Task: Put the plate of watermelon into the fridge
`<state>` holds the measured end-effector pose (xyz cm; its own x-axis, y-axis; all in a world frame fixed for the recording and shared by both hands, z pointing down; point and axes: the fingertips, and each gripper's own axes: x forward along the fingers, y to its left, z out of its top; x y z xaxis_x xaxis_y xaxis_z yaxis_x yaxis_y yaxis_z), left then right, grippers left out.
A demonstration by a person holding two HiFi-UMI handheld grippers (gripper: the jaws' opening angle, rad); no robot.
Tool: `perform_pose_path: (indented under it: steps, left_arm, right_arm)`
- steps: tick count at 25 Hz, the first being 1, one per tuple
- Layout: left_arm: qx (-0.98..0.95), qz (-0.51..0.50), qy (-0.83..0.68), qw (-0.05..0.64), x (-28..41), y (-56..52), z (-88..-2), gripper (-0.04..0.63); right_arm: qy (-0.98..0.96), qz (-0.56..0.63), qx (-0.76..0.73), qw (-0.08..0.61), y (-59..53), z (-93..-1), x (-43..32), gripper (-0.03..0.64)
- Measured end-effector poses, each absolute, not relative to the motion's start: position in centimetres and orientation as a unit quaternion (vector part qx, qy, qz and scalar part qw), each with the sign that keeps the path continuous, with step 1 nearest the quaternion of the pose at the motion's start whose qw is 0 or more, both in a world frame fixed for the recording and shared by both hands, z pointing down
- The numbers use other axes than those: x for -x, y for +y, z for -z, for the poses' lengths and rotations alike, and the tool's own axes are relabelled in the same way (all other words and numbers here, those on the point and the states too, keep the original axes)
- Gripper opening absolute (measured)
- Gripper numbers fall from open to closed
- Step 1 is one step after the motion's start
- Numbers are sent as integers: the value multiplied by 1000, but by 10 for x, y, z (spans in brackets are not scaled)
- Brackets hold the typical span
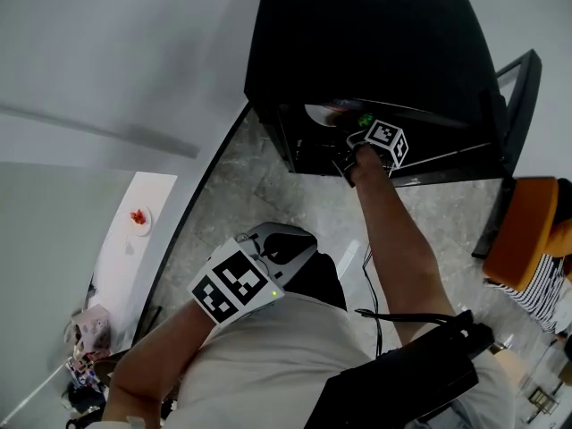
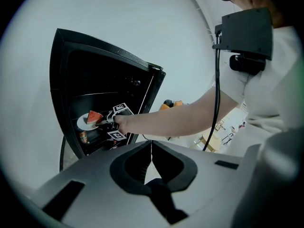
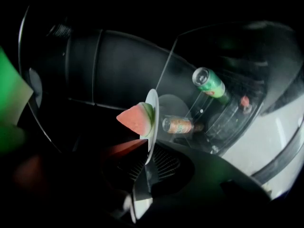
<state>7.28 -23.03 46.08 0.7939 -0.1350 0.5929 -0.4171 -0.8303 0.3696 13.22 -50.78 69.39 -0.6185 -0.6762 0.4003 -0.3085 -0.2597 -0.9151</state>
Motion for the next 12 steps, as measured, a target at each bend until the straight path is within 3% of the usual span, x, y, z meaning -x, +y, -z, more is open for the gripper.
perform_pose_path:
  steps: [5,10,12]
  left_arm:
    - [-913,-283,-148,256,-73,-228,-462,14]
    - [-911,-282,-146,261,-72,-226,-463,14]
    - [-912,-281,-145,263,-72,-226,-463,14]
  right_arm:
    - [645,630,426,79,-509,-690,-131,61]
    - [710,582,398,11,-505,-679,-117,192]
    - [729,562,390,-20,-503,-679,-113,212]
